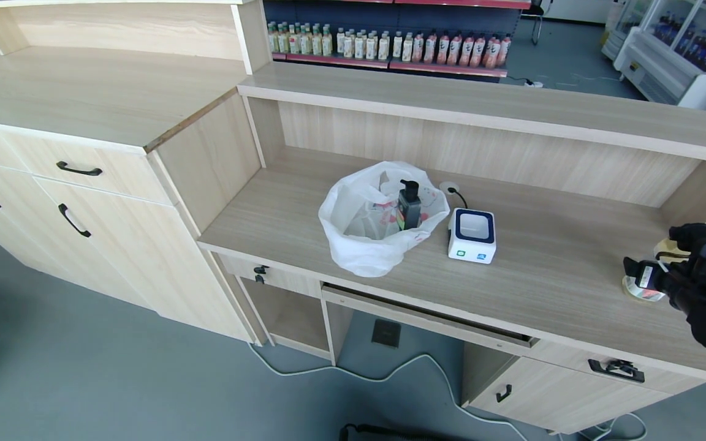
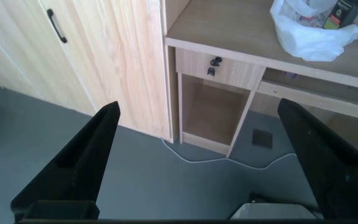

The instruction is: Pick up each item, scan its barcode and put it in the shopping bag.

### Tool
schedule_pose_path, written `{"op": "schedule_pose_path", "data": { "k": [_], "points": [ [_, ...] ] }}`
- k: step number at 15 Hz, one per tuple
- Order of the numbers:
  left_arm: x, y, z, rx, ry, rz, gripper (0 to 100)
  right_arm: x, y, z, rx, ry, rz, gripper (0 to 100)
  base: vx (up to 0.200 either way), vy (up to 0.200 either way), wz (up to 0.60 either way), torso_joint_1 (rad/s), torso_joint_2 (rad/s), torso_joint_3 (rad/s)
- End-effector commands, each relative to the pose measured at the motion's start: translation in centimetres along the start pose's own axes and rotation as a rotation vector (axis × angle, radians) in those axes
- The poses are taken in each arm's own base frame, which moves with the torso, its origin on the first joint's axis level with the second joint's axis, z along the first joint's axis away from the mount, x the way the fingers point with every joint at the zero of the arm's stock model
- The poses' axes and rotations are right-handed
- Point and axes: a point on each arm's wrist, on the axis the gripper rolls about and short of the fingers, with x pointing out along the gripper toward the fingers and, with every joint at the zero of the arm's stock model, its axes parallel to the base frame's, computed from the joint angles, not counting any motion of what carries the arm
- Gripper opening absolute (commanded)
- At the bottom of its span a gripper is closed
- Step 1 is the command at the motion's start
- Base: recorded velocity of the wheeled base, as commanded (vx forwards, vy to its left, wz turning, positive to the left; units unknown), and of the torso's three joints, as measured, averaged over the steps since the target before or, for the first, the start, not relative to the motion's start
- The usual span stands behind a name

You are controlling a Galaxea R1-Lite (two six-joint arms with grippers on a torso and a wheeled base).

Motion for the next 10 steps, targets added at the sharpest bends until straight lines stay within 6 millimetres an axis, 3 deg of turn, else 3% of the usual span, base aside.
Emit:
{"op": "schedule_pose_path", "data": {
  "k": [1,10],
  "points": [
    [0.0,0.0,0.0,0.000,-0.001,0.001,100,0.6,0.3,-0.1,-0.001,-0.006,0.004,100,0.000,0.000,0.00,0.000,0.00,0.000],
    [0.0,0.0,0.0,0.000,-0.001,0.001,100,2.1,-0.2,-0.6,-0.019,-0.024,-0.013,100,0.000,0.000,0.00,0.000,0.00,0.000]
  ]
}}
